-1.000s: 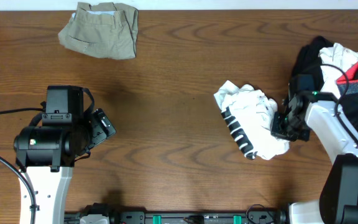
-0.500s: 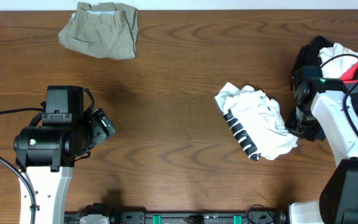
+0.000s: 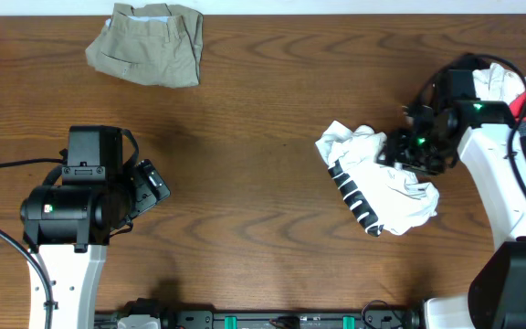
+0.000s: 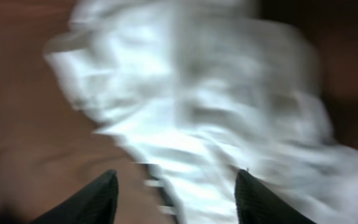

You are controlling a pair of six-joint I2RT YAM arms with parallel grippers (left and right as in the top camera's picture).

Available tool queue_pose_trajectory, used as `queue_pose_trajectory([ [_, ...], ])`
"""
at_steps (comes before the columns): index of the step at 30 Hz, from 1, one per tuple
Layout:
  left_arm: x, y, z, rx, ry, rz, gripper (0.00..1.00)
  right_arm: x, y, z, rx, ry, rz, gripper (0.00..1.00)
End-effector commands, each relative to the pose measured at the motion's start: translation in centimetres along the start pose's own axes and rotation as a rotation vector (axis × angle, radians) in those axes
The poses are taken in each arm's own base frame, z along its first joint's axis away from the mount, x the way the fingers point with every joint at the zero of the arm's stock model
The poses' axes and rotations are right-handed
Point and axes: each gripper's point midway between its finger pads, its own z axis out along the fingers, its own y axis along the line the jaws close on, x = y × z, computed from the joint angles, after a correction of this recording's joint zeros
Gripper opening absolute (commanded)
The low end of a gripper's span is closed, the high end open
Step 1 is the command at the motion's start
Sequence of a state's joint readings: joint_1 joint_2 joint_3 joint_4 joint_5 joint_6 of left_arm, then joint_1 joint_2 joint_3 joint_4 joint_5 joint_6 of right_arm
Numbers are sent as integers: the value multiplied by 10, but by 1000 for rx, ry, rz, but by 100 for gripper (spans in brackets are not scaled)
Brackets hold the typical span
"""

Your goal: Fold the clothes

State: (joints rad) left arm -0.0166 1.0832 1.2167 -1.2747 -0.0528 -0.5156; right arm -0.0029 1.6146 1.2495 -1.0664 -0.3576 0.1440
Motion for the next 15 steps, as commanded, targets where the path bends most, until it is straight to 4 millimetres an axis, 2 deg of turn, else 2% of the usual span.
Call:
queue_pose_trajectory([
  [1, 0, 3, 3, -19, 5, 11, 98, 16, 42, 7, -217, 40, -165, 59],
  [5, 0, 3, 3, -19, 6, 11, 98, 32, 45, 32, -236, 69, -193, 47],
  [8, 0, 3, 3, -18, 6, 11, 98, 40, 38, 50, -231, 71, -184, 33],
  [11, 0, 3, 3, -19, 6, 11, 98, 34, 25, 59, -196, 35, -168, 26],
  [15, 0, 3, 3, -19, 6, 11, 98, 12, 15, 57, -175, -58, -178, 24],
])
